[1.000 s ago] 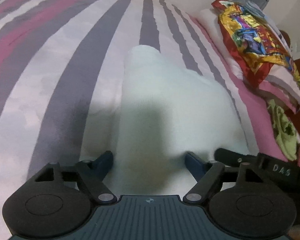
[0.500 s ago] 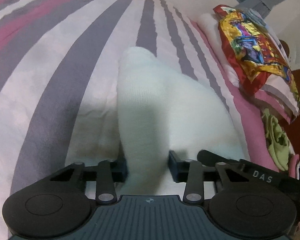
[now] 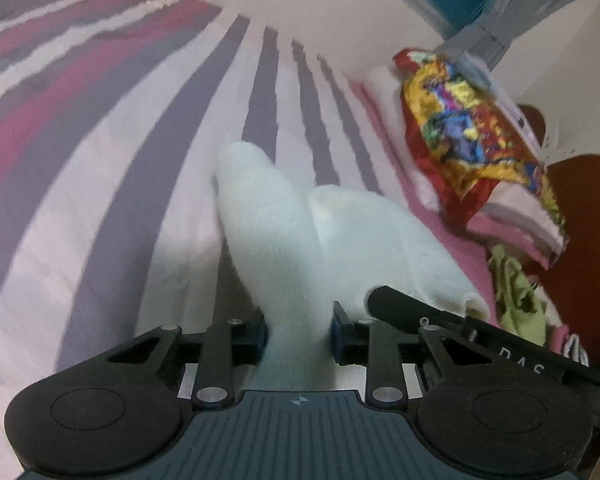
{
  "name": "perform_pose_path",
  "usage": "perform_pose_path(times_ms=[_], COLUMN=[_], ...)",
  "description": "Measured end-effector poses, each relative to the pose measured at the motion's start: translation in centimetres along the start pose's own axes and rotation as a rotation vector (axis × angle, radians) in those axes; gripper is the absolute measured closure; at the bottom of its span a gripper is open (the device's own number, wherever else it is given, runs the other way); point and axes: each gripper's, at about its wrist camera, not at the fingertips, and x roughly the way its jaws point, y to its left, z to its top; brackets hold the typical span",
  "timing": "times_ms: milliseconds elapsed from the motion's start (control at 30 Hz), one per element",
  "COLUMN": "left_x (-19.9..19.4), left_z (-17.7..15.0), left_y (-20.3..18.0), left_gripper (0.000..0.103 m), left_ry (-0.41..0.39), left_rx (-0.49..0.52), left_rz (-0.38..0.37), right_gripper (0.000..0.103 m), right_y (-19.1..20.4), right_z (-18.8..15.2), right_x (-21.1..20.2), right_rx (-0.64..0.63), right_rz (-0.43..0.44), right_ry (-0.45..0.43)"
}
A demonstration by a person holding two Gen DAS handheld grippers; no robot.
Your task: Fold small clothes
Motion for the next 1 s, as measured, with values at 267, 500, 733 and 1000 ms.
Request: perform_pose_path(times_ms=[267, 500, 733, 1000], left_x=[-6.1, -9.5, -9.7, -6.8], left_z=[2.6, 3.5, 2.7, -1.0], left_y=[3.8, 9.2, 13.6, 17.7], left_gripper=[0.073, 0.073, 0.073, 0.066], left_ry=[-0.090, -0.126, -0.116, -0.016], left_rx=[0.019, -0.017, -0.060, -0.133], left_rz=[0.036, 0.111, 0.139, 0.182], right_gripper=[0.072, 0.072, 0.073, 0.069], right_y=[5.2, 10.6, 14.1, 13.3], right_z=[1.7, 1.2, -0.1, -3.5], right_x=[-0.8, 1.8, 4.7, 7.7], right_rx=[-0.045, -0.078, -0.119, -0.126], right_rz=[0.086, 0.151, 0.161, 0.058], right_ry=[-0.044, -0.024, 0.014, 0.111])
